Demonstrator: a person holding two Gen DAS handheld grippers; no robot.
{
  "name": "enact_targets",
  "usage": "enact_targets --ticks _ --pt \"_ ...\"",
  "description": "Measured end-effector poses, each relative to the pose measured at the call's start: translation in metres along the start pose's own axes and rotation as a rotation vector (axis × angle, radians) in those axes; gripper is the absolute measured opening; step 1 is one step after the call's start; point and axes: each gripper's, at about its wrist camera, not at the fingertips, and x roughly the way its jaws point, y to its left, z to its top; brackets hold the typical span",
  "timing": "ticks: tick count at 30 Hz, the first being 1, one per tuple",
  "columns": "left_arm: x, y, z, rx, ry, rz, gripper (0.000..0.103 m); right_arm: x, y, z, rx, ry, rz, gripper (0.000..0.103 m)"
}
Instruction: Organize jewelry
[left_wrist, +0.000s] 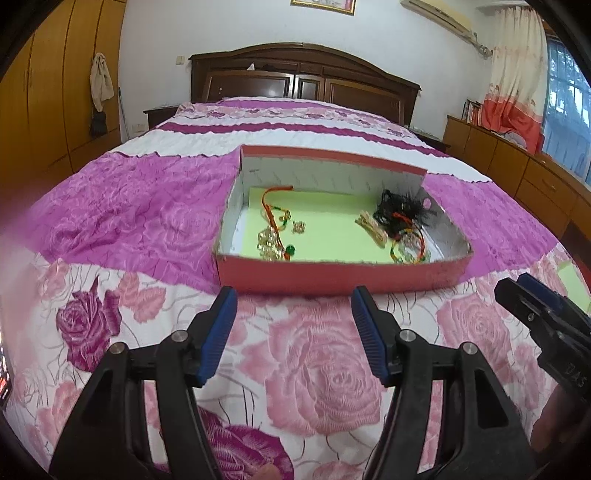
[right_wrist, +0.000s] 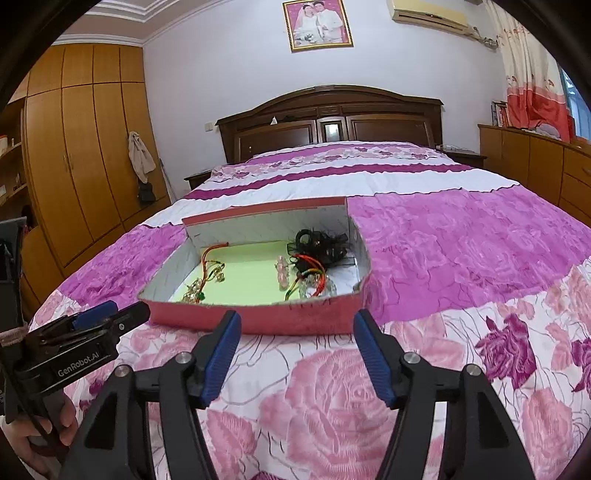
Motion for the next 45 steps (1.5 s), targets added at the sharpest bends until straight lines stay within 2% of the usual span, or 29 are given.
enact_targets --ticks 16,45 --pt "-0.002 -0.003 -0.013 0.012 0.02 0.012 0.057 -0.006 -0.003 -0.023 0.013 0.019 -0.022 0.068" --pt "-0.002 -0.002 -0.013 0.013 0.019 0.016 0.056 -0.007 -0.005 -0.024 0.021 0.02 -0.027 0.068"
